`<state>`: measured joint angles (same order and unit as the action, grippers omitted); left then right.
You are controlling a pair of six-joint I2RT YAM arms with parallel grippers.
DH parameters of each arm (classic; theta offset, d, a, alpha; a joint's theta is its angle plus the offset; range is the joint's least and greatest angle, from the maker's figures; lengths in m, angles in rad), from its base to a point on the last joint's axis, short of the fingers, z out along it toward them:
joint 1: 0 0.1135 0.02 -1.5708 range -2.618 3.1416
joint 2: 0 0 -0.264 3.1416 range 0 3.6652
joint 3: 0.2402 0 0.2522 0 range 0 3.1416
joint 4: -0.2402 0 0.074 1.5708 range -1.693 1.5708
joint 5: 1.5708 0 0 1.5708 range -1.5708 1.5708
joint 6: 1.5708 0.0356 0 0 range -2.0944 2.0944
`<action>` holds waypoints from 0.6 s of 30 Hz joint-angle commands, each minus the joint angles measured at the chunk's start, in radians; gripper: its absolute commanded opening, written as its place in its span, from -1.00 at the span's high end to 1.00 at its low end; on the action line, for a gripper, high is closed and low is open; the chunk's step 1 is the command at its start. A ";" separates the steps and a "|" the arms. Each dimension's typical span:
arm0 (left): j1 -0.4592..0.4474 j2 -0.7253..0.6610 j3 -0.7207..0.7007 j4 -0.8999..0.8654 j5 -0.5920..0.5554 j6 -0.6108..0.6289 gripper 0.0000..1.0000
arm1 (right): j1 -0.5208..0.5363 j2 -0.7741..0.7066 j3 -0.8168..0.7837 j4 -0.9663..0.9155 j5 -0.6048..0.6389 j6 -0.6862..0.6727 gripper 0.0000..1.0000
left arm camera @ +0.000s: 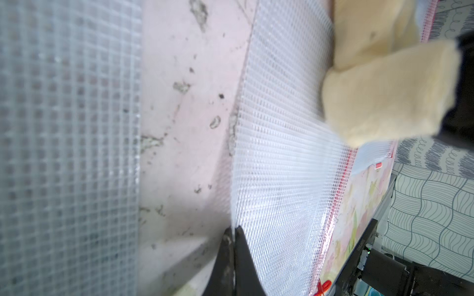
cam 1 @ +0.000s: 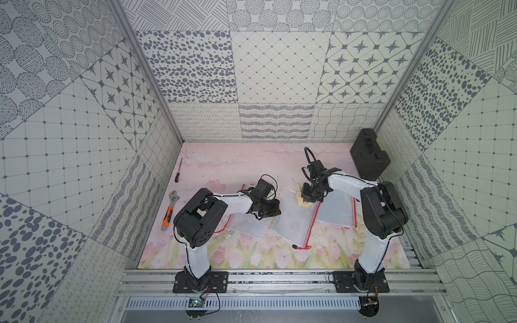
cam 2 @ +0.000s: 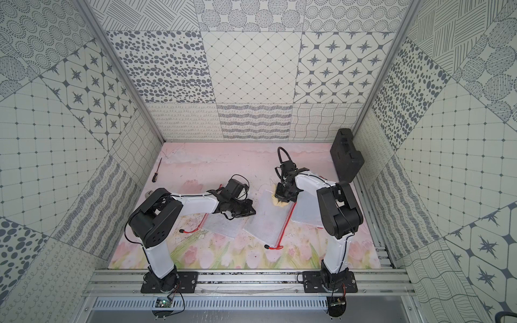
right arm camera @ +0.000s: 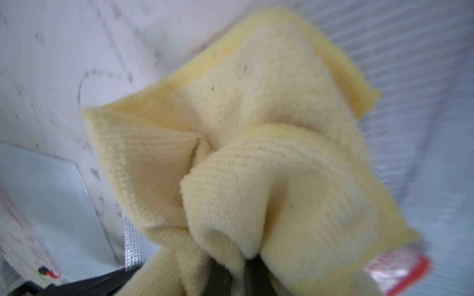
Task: Wipe the document bag
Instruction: Wipe the dirt from the document bag.
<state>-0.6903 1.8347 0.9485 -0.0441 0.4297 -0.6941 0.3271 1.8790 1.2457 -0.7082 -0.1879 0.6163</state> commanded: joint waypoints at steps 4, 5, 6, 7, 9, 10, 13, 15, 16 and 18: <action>0.002 -0.028 -0.040 -0.215 -0.163 0.024 1.00 | 0.113 0.037 0.084 -0.103 0.104 -0.030 1.00; 0.002 -0.023 -0.036 -0.215 -0.161 0.023 1.00 | 0.160 0.042 0.087 -0.091 0.084 -0.013 1.00; 0.002 -0.018 -0.033 -0.213 -0.158 0.023 1.00 | 0.200 0.048 0.085 -0.073 0.056 0.006 1.00; 0.002 -0.011 -0.029 -0.213 -0.157 0.021 1.00 | 0.245 0.056 0.080 -0.048 0.026 0.029 1.00; 0.002 -0.001 -0.019 -0.218 -0.150 0.023 1.00 | 0.309 0.071 0.068 -0.012 -0.015 0.069 1.00; 0.001 0.002 -0.016 -0.220 -0.149 0.024 1.00 | 0.327 0.072 0.056 0.000 -0.022 0.085 1.00; 0.003 -0.001 -0.013 -0.230 -0.151 0.032 1.00 | 0.309 0.030 -0.018 0.023 0.004 0.109 1.00; 0.002 -0.005 -0.014 -0.234 -0.157 0.036 1.00 | 0.245 -0.013 -0.092 0.039 -0.009 0.101 1.00; 0.002 -0.006 -0.014 -0.234 -0.159 0.038 1.00 | 0.197 -0.038 -0.126 0.047 -0.014 0.089 1.00; 0.003 -0.006 -0.017 -0.232 -0.160 0.036 1.00 | 0.100 -0.078 -0.191 0.040 -0.010 0.055 1.00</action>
<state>-0.6907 1.8130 0.9417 -0.0864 0.3954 -0.6922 0.5423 1.8290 1.1419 -0.6231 -0.2474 0.6823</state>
